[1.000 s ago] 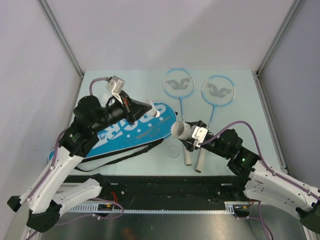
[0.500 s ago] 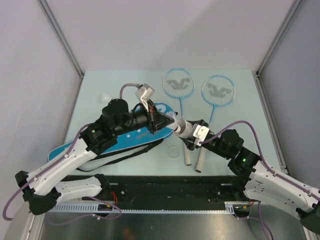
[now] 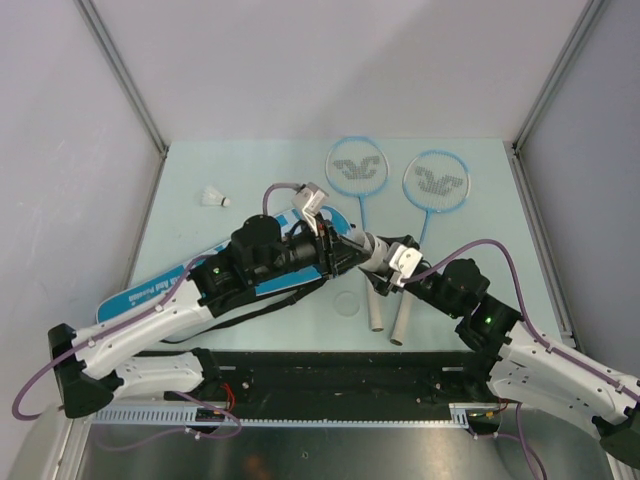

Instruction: Pack up the badminton gear

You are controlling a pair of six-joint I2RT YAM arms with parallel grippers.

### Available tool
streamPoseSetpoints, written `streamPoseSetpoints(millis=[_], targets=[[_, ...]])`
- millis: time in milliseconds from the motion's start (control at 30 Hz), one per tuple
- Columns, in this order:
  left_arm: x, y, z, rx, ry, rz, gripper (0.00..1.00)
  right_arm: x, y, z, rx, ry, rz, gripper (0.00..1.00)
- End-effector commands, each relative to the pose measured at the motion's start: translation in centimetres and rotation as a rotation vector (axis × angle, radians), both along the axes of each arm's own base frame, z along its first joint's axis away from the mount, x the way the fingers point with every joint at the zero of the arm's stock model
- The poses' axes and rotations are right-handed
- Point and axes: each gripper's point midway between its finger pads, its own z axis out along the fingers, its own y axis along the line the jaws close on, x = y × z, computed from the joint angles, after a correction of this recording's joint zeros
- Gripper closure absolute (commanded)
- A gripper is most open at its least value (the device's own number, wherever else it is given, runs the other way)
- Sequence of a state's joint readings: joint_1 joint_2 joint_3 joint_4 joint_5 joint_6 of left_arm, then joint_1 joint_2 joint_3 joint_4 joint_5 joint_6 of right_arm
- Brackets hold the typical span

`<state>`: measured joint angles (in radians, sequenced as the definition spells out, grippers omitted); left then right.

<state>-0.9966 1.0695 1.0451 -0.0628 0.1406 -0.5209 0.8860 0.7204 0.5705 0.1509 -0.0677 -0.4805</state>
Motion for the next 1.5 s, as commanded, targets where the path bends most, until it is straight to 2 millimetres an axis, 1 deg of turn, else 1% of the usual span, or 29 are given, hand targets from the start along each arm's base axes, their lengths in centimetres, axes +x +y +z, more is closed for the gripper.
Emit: streamPoseSetpoints(millis=[0, 33, 67, 133, 233, 300, 333, 367, 467, 500, 567, 600, 633, 667, 767, 800, 867, 900, 967, 1033, 1100, 1133, 1167, 1233, 1267, 1333, 1367, 1400, 1467], targets=[[-2.0, -1.6, 2.2, -0.107, -0.007, -0.131, 0.53, 0.1, 0.0, 1.7, 0.105, 0.019, -0.021, 0.72], [-2.3, -1.7, 2.3, -0.110, -0.003, -0.149, 0.37, 0.3, -0.1, 1.7, 0.107, 0.020, -0.033, 0.72], [-3.0, -1.8, 2.2, -0.110, 0.013, -0.196, 0.30, 0.3, -0.2, 1.8, 0.114, 0.021, -0.039, 0.72], [-3.2, -1.3, 1.8, -0.112, 0.046, -0.233, 0.25, 0.3, -0.2, 1.9, 0.133, 0.021, -0.038, 0.73], [-3.3, -0.5, 2.1, -0.125, 0.039, -0.252, 0.16, -0.3, 0.1, 2.0, 0.158, 0.027, -0.008, 0.74], [-3.7, -0.6, 1.9, -0.123, 0.076, -0.307, 0.15, -0.4, 0.3, 1.8, 0.158, 0.034, 0.004, 0.74], [-3.7, -0.8, 2.2, -0.126, 0.078, -0.320, 0.14, -0.4, 0.3, 1.9, 0.161, 0.035, 0.003, 0.74], [-3.7, -1.4, 1.5, -0.111, 0.110, -0.338, 0.13, -0.5, 0.3, 1.8, 0.160, 0.040, 0.008, 0.74], [-3.8, -2.3, 1.0, -0.100, 0.138, -0.388, 0.11, -0.9, 0.1, 2.0, 0.156, 0.032, 0.016, 0.75], [-3.4, -3.0, 0.0, -0.081, 0.161, -0.392, 0.10, -1.0, 0.2, 1.8, 0.143, 0.027, 0.020, 0.75], [-3.4, -3.6, 0.3, -0.080, 0.165, -0.418, 0.09, -0.9, 0.2, 1.3, 0.113, 0.016, 0.021, 0.75], [-3.2, -4.3, -0.5, -0.065, 0.191, -0.437, 0.09, -0.9, 0.3, 1.2, 0.105, 0.014, 0.026, 0.75], [-3.3, -4.5, 0.0, -0.072, 0.192, -0.451, 0.06, -0.9, 0.4, 1.1, 0.097, 0.010, 0.028, 0.75], [-3.5, -4.8, 0.0, -0.072, 0.198, -0.458, 0.06, -0.8, 0.4, 0.9, 0.089, 0.009, 0.027, 0.75], [-3.5, -5.1, -0.6, -0.065, 0.228, -0.467, 0.05, -0.6, 0.6, 0.5, 0.079, 0.011, 0.022, 0.75], [-3.7, -5.2, -0.6, -0.074, 0.224, -0.471, 0.05, -0.4, 0.6, 0.7, 0.090, 0.011, 0.015, 0.75], [-4.0, -5.2, -1.9, -0.071, 0.258, -0.469, 0.05, -0.2, 0.8, 1.3, 0.117, 0.003, 0.010, 0.75], [-4.0, -5.3, -2.1, -0.080, 0.263, -0.475, 0.05, -0.3, 1.0, 1.6, 0.131, 0.001, 0.023, 0.75], [-3.9, -5.7, -3.3, -0.069, 0.314, -0.474, 0.05, -0.7, 1.5, 2.3, 0.154, -0.019, 0.051, 0.76], [-4.0, -5.9, -3.1, -0.079, 0.318, -0.484, 0.11, -0.6, 1.7, 2.3, 0.141, -0.040, 0.057, 0.76], [-3.6, -5.4, -1.9, -0.102, 0.259, -0.442, 0.14, -0.3, 1.5, 2.0, 0.125, -0.041, 0.028, 0.75], [-3.5, -4.9, -1.1, -0.106, 0.167, -0.430, 0.15, -0.1, 1.4, 1.4, 0.100, -0.038, 0.018, 0.75], [-3.9, -3.9, 0.1, -0.111, 0.107, -0.419, 0.15, 0.1, 1.1, 1.2, 0.089, -0.034, -0.003, 0.75], [-3.1, -2.5, 0.5, -0.082, -0.028, -0.346, 0.12, 0.1, 0.5, 0.8, 0.073, -0.025, -0.020, 0.75], [-3.6, -1.4, 1.3, -0.084, -0.076, -0.334, 0.11, 0.1, 0.3, 0.7, 0.067, -0.024, -0.025, 0.75], [-3.4, -0.4, 0.8, -0.049, -0.151, -0.308, 0.07, -0.2, 0.0, 0.6, 0.055, -0.021, -0.021, 0.75], [-3.5, 0.0, 1.0, -0.050, -0.171, -0.305, 0.06, -0.4, 0.1, 0.5, 0.050, -0.021, -0.012, 0.75], [-3.9, 0.6, 1.4, -0.057, -0.198, -0.304, 0.01, -0.5, 0.0, 0.4, 0.045, -0.020, -0.007, 0.75], [-4.2, 1.3, 1.9, -0.060, -0.245, -0.299, 0.01, -0.7, 0.1, 0.1, 0.037, -0.010, 0.004, 0.75]])
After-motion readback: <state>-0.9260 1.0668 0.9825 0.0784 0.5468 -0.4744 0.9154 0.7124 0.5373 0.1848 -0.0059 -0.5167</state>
